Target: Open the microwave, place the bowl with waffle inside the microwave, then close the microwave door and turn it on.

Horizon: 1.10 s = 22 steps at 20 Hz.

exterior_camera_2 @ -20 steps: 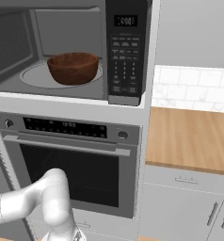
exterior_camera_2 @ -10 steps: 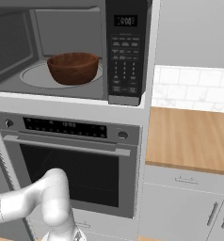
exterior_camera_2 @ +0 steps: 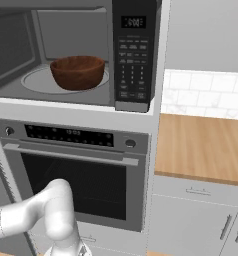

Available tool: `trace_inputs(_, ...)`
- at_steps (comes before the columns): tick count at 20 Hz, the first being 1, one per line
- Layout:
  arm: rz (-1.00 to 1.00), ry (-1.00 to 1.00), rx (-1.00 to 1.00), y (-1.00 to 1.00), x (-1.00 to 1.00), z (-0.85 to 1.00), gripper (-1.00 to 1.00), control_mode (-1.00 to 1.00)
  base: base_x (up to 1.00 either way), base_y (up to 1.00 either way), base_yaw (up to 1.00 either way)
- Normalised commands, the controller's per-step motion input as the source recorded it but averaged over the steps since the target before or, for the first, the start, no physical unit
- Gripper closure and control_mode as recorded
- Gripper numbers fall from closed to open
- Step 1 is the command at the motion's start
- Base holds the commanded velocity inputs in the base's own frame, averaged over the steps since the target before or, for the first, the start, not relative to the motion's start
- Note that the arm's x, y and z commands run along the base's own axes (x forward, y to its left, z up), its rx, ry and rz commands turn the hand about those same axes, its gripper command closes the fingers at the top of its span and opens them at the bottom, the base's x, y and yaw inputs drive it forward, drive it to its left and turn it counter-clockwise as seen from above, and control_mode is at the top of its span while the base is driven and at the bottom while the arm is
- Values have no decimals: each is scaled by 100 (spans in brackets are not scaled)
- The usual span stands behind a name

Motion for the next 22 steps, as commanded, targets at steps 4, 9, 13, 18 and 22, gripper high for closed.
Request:
trace_inputs(4,-1,-4,0,-10,0,0,-100,-100,0,0,0)
trace_inputs(9,-3,-11,0,-7,-1,0,-100,-100,0,0,0)
trace_inputs(13,-5,-10,0,-29,-20,11,-100,-100,0,0,0)
trace_inputs(18,-5,-8,0,-27,-30,16,-100,-100,0,0,0)
trace_inputs(22,-5,-8,0,-13,-31,19,-100,-100,0,0,0)
